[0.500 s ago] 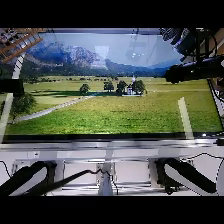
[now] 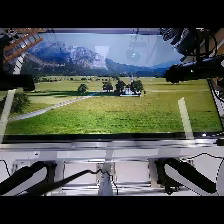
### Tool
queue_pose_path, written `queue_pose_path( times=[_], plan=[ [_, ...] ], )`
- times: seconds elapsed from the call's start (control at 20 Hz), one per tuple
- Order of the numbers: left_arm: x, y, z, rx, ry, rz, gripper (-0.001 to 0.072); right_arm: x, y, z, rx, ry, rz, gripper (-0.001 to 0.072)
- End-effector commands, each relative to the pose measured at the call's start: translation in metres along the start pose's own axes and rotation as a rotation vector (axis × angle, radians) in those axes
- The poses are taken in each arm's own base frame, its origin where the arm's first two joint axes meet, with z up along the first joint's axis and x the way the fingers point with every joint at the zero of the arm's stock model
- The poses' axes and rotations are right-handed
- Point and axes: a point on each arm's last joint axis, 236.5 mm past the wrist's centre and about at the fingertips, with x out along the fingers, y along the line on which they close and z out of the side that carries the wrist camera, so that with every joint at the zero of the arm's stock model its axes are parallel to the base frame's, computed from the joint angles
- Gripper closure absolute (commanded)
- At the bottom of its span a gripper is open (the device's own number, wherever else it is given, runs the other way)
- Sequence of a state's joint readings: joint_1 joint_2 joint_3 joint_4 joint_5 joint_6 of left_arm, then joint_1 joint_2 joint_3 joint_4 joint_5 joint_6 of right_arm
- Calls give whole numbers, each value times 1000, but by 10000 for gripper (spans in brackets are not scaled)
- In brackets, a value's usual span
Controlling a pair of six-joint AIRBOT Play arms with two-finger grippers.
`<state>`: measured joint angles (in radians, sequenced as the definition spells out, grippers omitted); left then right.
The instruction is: Fold the clothes and pants, and hang the long-sleeved shirts on hangers.
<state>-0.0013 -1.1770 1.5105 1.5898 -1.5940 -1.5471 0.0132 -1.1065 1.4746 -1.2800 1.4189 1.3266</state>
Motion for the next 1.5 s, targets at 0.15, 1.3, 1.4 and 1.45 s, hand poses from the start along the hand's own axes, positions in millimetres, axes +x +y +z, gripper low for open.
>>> queue_pose_path(
  times=[0.15,1.3,1.4,1.45],
  plan=[
    [44,-24,18,-7,44,-100,19,-2,6,44,29,-183,30,561],
    [-91,-1,1,93,-310,6,439,-7,73,-31,3,150,330,695],
    [-89,-7,6,106,-321,-13,653,-2,65,-10,13,62,293,697],
    [-89,-6,6,107,-318,-12,655,0,61,-4,6,34,274,697]
  ],
)
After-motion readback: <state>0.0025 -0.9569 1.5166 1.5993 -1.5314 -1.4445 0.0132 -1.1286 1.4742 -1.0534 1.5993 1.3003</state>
